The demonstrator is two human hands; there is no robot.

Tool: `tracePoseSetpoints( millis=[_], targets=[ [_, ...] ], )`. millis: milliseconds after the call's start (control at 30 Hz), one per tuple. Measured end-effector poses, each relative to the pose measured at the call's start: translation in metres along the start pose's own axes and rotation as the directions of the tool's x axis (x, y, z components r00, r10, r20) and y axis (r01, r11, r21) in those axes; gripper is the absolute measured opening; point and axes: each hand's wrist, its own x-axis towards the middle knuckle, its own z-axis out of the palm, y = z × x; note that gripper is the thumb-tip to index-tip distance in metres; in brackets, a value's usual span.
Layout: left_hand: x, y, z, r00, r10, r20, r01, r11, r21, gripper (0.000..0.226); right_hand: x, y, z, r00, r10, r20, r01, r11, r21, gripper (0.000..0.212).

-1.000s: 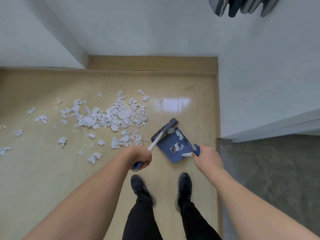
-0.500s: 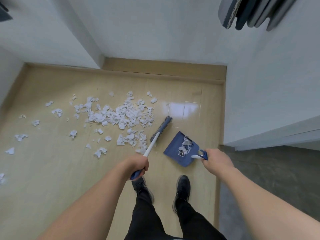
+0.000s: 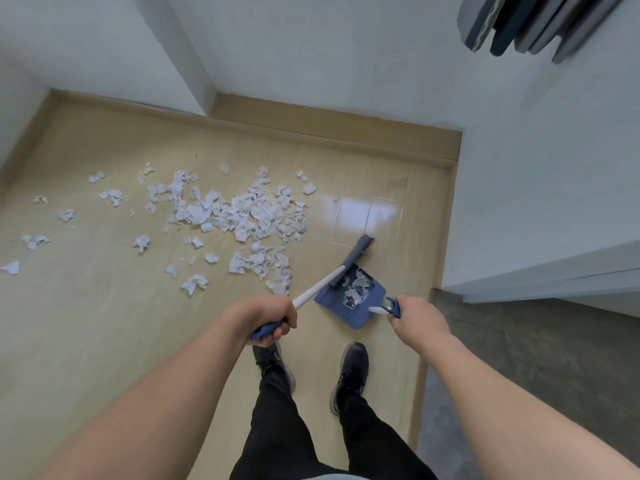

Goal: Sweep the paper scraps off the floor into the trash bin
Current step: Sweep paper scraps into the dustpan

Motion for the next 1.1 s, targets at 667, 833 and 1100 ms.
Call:
tracePoseSetpoints(
  millis=[667,833,1100],
  targets=[
    [-0.006,0.074,0.015,0.917,0.312,-0.249,0.056,0.517,0.854,0.032,-0.003,0.019,0.004,0.999,0.036,-0.036,-0.037,0.999,-0.018,0.018],
    [0.009,0.086,0.022,0.898,0.385,-0.215,0.141,0.211,0.967,0.036,-0.007,0.022,0.01,0.998,0.032,-0.046,-0.032,0.999,-0.002,0.018],
    [-0.004,0.071,0.016,0.873,0.391,-0.293,0.233,0.194,0.953,0.038,-0.012,0.02,0.01,0.998,0.045,-0.031,-0.045,0.999,0.014,0.017]
  ],
)
